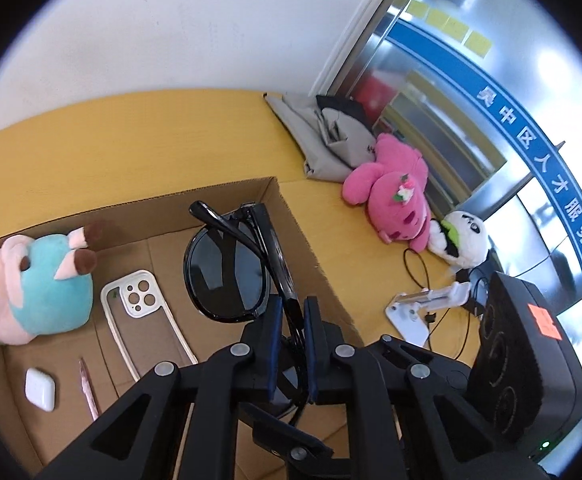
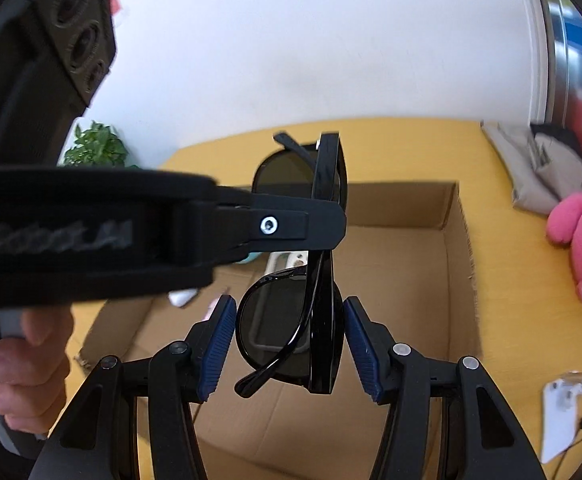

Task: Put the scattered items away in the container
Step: 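Lift the sunglasses with the right tool and carry them over the box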

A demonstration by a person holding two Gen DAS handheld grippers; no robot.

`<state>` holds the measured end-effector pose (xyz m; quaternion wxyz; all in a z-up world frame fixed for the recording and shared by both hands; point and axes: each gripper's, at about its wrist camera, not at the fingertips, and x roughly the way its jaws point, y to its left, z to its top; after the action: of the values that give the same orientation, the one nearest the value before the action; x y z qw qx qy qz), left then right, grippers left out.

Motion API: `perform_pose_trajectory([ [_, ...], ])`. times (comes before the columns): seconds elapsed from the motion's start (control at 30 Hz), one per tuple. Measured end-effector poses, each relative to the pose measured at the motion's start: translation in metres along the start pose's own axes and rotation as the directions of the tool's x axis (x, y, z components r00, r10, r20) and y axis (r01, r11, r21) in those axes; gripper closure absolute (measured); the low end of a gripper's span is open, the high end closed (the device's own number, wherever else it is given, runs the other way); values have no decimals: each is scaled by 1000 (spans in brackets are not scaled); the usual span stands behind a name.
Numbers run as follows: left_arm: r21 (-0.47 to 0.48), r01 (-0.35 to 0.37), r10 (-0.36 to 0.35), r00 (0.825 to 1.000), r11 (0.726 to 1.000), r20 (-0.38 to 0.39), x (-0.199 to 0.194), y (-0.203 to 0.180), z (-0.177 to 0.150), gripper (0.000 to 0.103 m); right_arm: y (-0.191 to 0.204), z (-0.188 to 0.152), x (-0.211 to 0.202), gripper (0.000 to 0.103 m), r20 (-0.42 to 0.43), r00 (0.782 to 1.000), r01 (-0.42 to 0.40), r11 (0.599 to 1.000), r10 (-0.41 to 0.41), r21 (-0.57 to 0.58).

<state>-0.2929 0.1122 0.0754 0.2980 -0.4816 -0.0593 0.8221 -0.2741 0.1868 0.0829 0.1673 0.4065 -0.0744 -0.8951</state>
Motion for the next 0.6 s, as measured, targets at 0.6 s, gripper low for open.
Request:
perform_pose_trajectory([
  [0.6, -125, 66, -83, 987, 990, -138, 112, 69, 13, 94, -62, -7, 105, 44, -208, 978, 44, 992, -17, 121],
])
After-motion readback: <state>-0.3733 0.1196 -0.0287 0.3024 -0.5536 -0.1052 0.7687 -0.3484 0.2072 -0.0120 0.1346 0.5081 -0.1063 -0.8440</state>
